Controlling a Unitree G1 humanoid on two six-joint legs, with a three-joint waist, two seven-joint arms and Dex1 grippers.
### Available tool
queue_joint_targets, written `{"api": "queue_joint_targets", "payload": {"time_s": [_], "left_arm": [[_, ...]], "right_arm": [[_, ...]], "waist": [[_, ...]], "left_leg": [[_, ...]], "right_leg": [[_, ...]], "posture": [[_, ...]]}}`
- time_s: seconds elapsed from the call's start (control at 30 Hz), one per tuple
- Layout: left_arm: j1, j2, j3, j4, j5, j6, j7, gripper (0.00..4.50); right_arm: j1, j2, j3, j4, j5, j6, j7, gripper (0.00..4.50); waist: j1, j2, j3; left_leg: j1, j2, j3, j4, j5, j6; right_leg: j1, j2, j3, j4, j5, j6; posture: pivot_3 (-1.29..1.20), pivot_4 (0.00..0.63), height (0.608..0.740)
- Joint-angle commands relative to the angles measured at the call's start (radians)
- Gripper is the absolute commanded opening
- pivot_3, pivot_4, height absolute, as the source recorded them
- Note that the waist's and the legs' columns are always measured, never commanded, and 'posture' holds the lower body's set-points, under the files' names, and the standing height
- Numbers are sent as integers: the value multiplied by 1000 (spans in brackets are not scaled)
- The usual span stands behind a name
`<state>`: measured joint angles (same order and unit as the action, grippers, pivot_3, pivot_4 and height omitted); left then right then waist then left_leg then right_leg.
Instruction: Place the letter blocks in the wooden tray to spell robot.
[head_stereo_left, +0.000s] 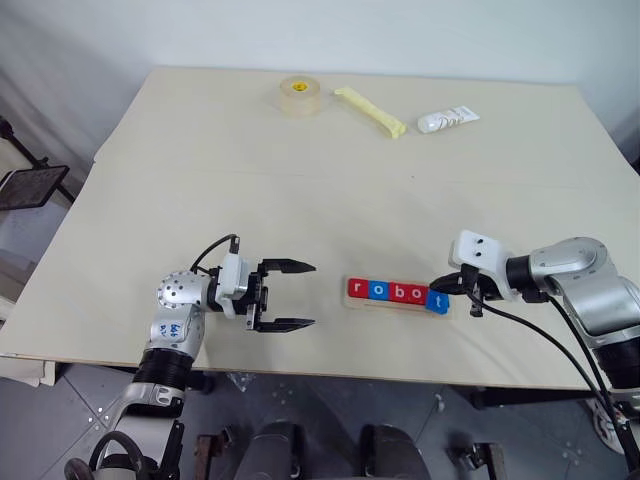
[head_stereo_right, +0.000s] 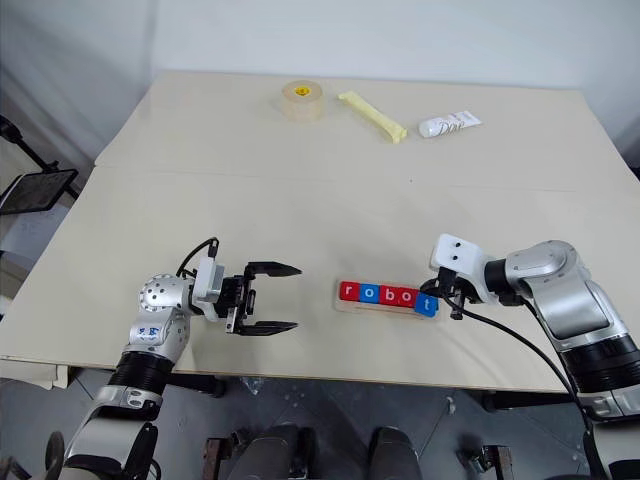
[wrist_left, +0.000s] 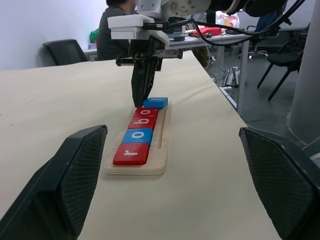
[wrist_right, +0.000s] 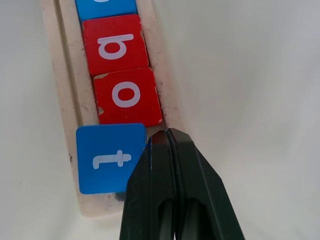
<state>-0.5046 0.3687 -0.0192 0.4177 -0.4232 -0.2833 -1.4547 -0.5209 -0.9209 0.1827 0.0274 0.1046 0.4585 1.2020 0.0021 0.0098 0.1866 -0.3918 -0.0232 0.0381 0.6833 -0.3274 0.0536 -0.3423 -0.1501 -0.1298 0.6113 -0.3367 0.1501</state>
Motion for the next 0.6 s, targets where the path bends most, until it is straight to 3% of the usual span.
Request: {"api": "queue_joint_targets", "payload": {"time_s": [0.03, 0.33, 0.6], "left_arm": [[-13, -2, -5, -8, 4, -10, 1, 4500], [2, 0, -7, -27, 0, -3, 0, 4500], [9, -5, -14, -38, -2, 0, -4, 4500]], "right_arm": [[-29, -10, -55, -23, 20, 0, -12, 22], [93, -96, -166, -260, 214, 149, 90, 22], [173, -115, -110, -281, 204, 138, 96, 22]], "waist": [[0, 0, 0], [9, 0, 0], [18, 0, 0]], "left_leg": [[0, 0, 0, 0, 0, 0], [0, 0, -1, 0, 0, 0], [0, 0, 0, 0, 0, 0]], "right_leg": [[0, 0, 0, 0, 0, 0], [0, 0, 0, 0, 0, 0], [0, 0, 1, -1, 0, 0]], "posture": [[0, 150, 740], [0, 150, 740], [0, 150, 740]]}}
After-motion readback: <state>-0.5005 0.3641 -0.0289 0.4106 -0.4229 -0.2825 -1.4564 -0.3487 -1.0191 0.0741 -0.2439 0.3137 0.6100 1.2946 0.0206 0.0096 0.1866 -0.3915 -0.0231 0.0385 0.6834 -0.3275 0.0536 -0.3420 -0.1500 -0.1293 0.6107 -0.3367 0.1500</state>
